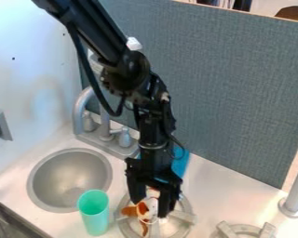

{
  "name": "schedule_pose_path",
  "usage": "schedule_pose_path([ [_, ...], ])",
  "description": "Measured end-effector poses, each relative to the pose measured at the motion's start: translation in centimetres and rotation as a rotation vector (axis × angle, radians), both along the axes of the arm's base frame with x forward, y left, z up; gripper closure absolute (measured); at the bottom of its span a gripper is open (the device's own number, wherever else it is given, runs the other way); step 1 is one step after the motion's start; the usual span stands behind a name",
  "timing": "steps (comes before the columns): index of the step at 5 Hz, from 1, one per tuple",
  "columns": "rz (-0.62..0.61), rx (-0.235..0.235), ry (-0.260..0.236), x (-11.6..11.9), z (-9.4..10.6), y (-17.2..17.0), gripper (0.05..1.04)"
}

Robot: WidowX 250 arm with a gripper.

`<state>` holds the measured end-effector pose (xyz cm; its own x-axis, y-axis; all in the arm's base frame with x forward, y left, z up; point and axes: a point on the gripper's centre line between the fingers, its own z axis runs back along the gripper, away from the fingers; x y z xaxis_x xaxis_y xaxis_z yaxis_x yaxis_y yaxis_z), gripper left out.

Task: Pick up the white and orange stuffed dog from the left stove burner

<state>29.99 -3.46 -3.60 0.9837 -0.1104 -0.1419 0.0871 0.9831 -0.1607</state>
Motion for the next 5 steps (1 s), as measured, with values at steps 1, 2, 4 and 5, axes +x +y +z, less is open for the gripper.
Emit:
schedule_pose_path([
  [1,0.059,0.023,-0.110,1.7,1.4,2.5,0.083],
  [2,0.169,0.023,-0.252,3.0,1.1,4.4,0.083],
  [4,0.310,0.150,-0.400,7.8,0.8,6.3,0.083],
  [5,0.301,0.153,-0.371,10.3,0.6,5.5,0.083],
])
